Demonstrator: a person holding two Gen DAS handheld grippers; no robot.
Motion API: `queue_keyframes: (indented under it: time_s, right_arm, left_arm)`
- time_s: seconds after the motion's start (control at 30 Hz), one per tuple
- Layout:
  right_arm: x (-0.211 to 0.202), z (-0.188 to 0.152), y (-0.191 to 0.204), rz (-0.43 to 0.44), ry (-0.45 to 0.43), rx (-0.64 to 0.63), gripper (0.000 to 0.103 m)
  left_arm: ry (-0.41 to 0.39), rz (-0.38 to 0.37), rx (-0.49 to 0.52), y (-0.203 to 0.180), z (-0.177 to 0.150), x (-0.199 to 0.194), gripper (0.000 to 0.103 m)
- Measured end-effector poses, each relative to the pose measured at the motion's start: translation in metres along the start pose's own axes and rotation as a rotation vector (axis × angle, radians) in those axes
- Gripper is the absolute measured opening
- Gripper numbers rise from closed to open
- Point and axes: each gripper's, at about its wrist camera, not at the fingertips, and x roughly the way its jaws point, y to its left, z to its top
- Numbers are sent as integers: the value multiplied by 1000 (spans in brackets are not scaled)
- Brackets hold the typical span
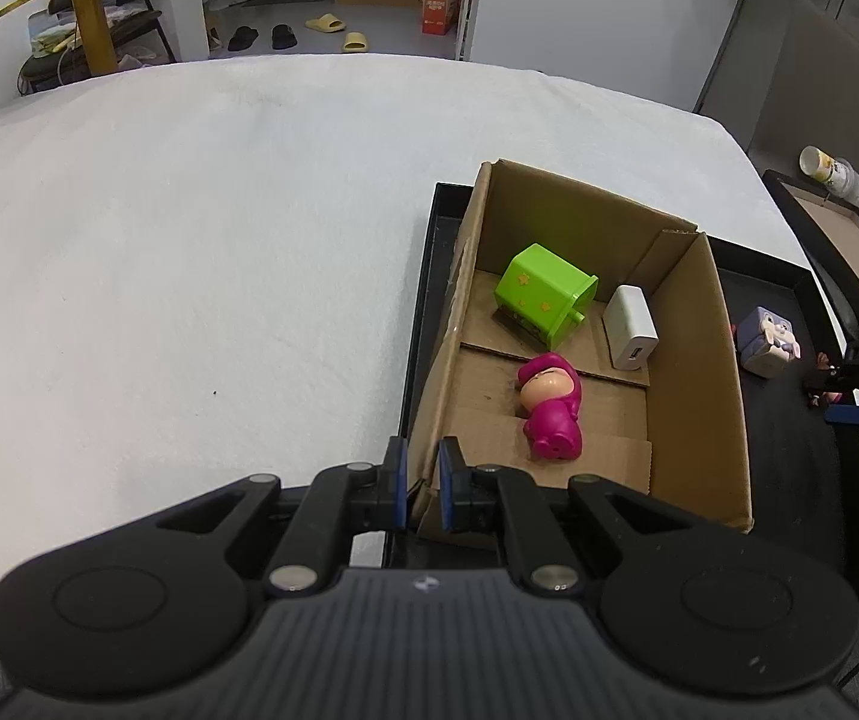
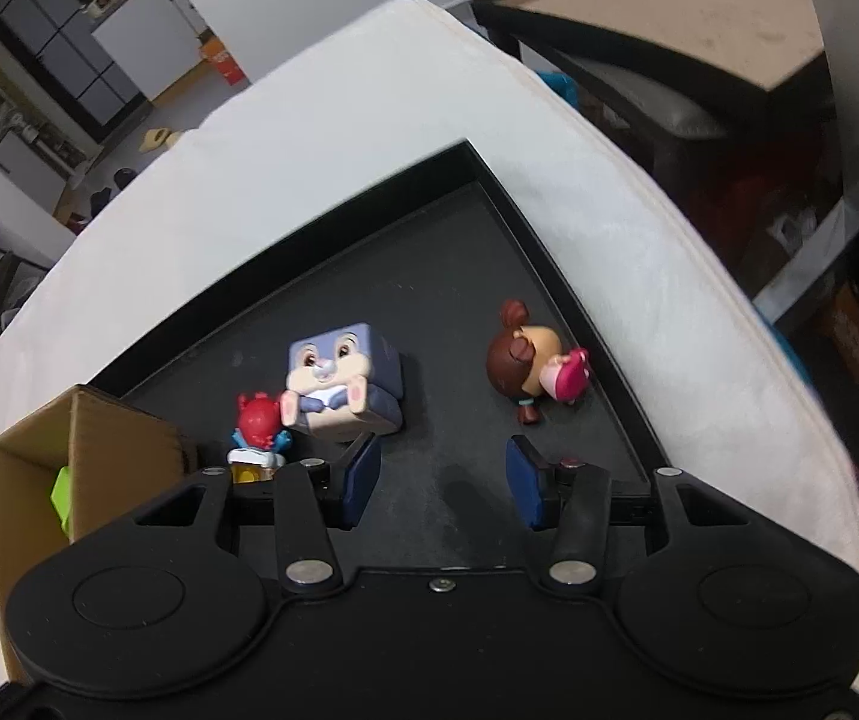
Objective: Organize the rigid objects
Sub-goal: 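Move the right gripper down to the brown-haired doll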
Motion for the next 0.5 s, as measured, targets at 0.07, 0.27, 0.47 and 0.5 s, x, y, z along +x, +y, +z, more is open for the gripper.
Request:
queue_keyframes:
  time_s: [0.07,0.27,0.47,0.5]
  right_arm:
    - [6,0,-1,-5,9,17,47]
    - [21,2,-2,-18,36,48,48]
    - [29,8,0,-62,17,47,54]
    - [30,9,1,-75,14,45,55]
  left_arm:
    - [-1,3,3,0,0,1,10]
    - [2,7,15,-3,0,2,10]
    - [4,9,16,-3,-1,2,10]
    - [4,10,16,-3,-1,2,10]
